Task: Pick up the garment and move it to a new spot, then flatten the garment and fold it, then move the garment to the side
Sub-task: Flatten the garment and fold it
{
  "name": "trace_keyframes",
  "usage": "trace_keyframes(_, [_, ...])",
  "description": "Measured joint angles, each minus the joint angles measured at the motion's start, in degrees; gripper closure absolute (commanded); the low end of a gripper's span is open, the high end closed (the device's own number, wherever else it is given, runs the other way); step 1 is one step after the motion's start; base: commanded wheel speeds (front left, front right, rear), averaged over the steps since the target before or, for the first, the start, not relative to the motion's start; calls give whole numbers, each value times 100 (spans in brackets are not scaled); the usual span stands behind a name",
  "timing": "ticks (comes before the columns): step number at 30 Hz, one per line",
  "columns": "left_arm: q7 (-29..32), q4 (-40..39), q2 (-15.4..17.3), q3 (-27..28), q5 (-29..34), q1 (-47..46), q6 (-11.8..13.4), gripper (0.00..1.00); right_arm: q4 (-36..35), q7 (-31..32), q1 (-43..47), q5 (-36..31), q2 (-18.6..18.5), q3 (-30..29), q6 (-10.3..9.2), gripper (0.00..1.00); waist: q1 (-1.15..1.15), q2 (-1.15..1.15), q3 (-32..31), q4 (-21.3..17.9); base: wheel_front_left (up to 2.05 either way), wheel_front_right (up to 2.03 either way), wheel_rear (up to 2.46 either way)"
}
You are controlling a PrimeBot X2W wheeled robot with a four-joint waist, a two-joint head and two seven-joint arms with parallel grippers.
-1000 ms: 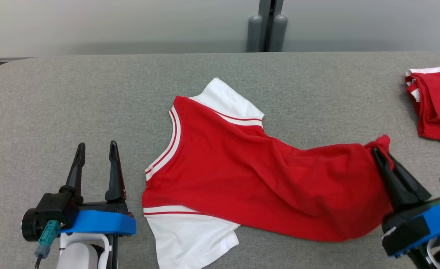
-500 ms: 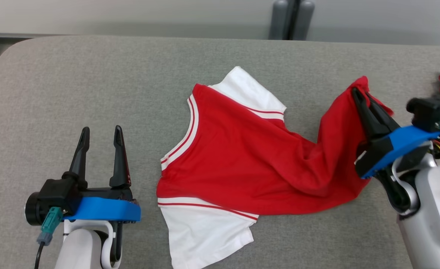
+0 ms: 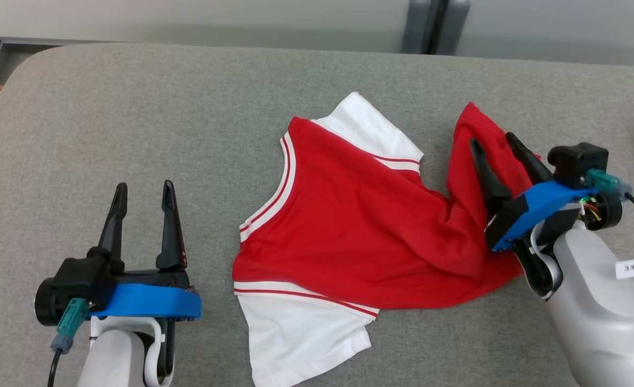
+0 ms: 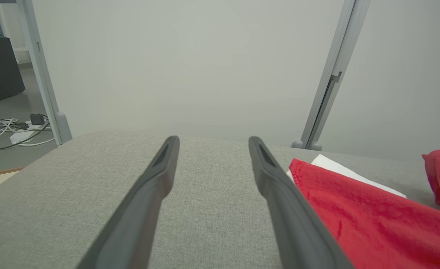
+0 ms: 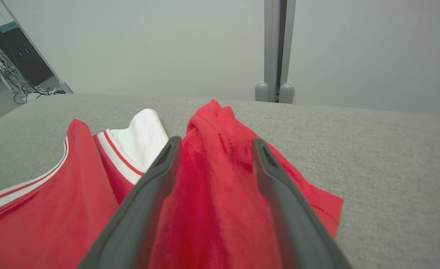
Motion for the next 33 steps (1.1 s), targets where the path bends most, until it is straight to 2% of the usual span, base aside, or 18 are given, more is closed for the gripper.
trace_keyframes(5, [0,-31,-1,85,53,92,16,0,-325,-390,442,252,-302,26,0,0,0,0,-95,-143,0,0,0])
trace_keyframes(13, [0,-68,-1,127,99,237,14,0,-1226,-412,1612,426,-788,-546,0,0,0,0,-221,-367,0,0,0])
trace_keyframes(18, [0,-71,-1,131,107,249,5,0,-1650,-122,1994,417,-695,-742,0,0,-1,0,-259,-412,0,0,0])
trace_keyframes(23, [0,-58,-1,89,105,247,-12,0,-1694,185,2046,372,-437,-715,0,0,-1,0,-261,-348,0,0,0])
trace_keyframes(33, [0,-45,-1,42,97,242,-15,0,-651,425,1827,407,-78,-422,0,0,-1,0,-216,-129,0,0,0])
